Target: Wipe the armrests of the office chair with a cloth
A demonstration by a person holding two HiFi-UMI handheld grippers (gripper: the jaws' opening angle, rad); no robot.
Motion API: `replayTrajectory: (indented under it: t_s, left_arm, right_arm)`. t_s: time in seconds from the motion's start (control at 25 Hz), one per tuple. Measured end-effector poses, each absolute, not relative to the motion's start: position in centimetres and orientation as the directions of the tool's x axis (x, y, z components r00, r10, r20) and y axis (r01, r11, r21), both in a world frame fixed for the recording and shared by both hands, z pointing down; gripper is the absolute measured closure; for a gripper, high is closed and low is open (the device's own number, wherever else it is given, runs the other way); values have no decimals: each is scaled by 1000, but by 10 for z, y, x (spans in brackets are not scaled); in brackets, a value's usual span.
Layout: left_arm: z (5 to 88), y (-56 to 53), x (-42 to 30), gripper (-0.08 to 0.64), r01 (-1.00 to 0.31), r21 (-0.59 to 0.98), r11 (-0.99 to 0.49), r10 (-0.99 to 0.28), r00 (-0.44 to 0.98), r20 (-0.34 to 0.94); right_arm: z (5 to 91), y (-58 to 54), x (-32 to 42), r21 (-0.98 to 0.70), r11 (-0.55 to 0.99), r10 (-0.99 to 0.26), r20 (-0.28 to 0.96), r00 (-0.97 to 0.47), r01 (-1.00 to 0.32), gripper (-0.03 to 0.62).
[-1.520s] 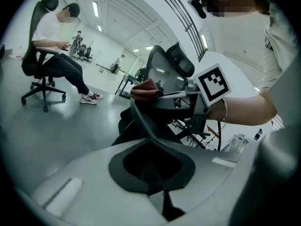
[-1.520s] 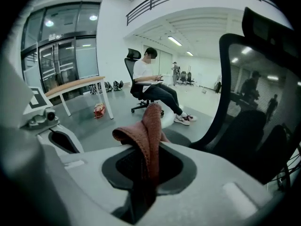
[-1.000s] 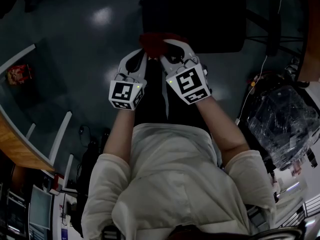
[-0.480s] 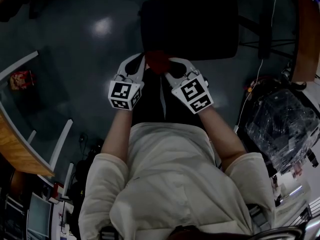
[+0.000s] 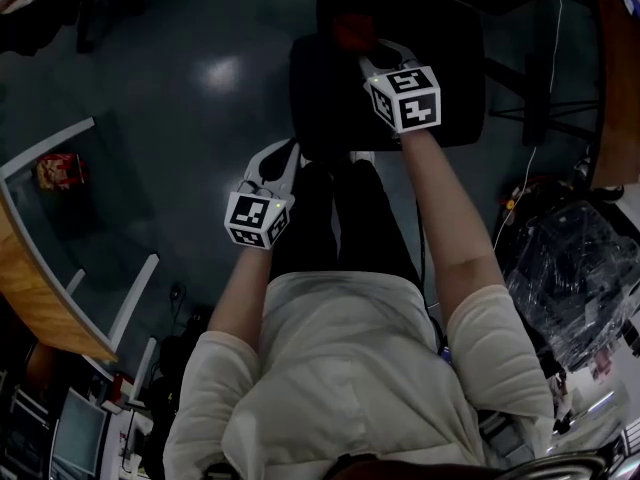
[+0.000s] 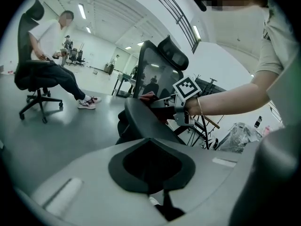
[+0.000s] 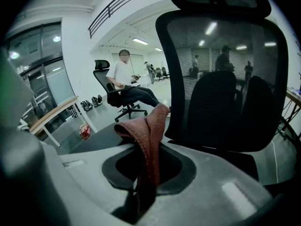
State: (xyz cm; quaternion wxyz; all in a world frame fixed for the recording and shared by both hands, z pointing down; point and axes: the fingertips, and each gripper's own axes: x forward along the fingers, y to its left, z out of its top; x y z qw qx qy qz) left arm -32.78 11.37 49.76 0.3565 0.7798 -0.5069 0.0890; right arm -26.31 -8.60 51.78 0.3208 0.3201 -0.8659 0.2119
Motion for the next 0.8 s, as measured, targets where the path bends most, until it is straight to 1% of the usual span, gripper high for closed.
replayTrajectory:
  t_s: [0.24, 0.52, 0.64, 0.8]
  left_arm:
    - [498, 112, -327, 554, -864, 455, -217, -719, 457, 524]
    - [499, 114, -328, 554, -873, 448, -196, -710, 441, 549]
    - [499, 111, -329, 554, -871, 458, -175, -719, 431, 544]
    - [502, 111, -329, 554, -867, 476, -148, -714, 427, 556]
  right_arm:
    - [525, -58, -281, -196, 805, -291, 692, -660, -560, 548]
    - [514, 0, -274, -312, 837, -149, 660, -737, -449, 548]
    - [509, 26, -267, -338, 834, -129, 649, -750, -436, 548]
    - [507, 70, -258, -352, 817, -131, 658, -742, -457, 548]
